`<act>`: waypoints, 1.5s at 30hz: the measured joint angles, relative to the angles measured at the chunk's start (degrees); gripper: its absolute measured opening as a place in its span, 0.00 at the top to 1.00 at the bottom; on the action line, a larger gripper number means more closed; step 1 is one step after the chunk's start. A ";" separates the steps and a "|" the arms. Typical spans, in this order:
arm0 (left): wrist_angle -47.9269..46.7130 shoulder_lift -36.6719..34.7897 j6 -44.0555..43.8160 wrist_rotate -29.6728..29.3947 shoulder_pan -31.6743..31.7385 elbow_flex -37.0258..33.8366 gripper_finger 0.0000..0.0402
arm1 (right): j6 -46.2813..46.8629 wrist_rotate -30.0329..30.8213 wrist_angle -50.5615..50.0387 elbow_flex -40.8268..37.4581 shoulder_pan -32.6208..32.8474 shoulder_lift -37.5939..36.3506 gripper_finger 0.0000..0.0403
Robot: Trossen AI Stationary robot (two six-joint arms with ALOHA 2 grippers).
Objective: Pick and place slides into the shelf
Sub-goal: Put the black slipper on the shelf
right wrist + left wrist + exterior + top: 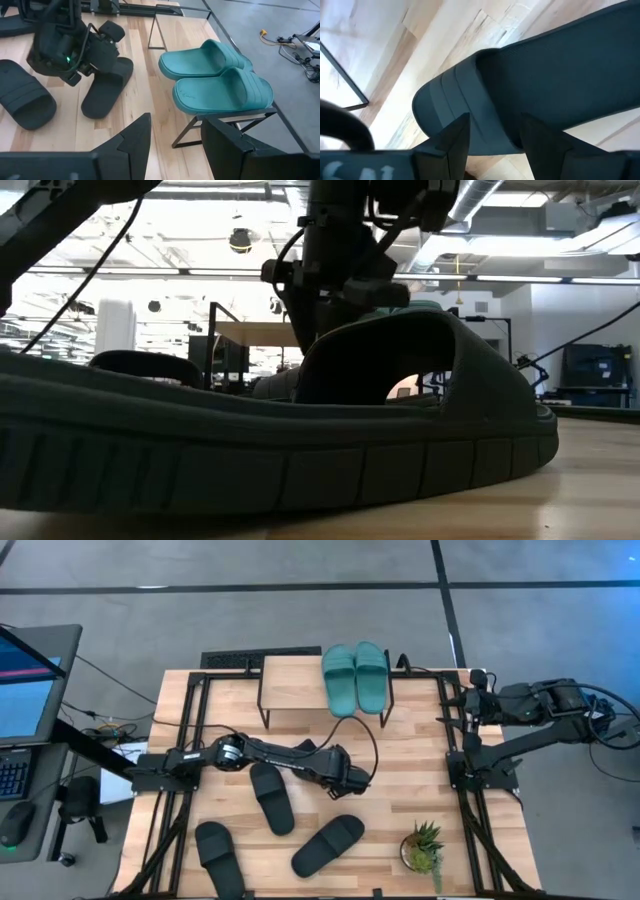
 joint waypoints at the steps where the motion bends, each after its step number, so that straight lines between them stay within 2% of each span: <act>1: -0.11 0.00 -0.56 0.41 0.16 -0.67 0.60 | 0.02 0.00 0.00 0.00 0.00 0.00 0.60; 5: 0.26 0.04 -2.97 3.20 0.39 -2.95 0.60 | -0.02 0.00 0.00 0.00 0.00 0.00 0.60; 17: 0.00 0.04 -5.75 -0.89 0.39 -3.62 0.63 | -0.11 0.00 -0.11 0.00 0.00 0.00 0.60; 20: -0.03 0.04 -5.54 -2.55 0.37 -3.62 0.71 | 0.09 0.00 -0.36 0.00 0.00 0.00 0.60; 24: -0.15 0.04 -3.95 -3.65 0.00 -3.62 0.92 | 0.82 -0.01 -1.47 0.00 0.00 0.00 0.60; 26: -0.22 0.04 -3.67 -4.25 -0.21 -3.62 0.97 | 1.31 -0.02 -2.27 0.00 0.00 0.00 0.60; 32: -0.20 0.04 -0.19 -4.42 -0.35 -3.62 0.99 | 1.36 0.00 -2.56 0.00 0.00 0.00 0.60; 40: -0.03 0.04 13.75 -8.31 -3.34 -3.64 1.00 | 1.31 0.00 -2.56 0.00 0.00 0.00 0.60; 45: -0.01 0.04 15.08 -10.65 -4.60 -3.64 0.99 | 1.31 0.00 -2.56 0.00 0.00 0.00 0.60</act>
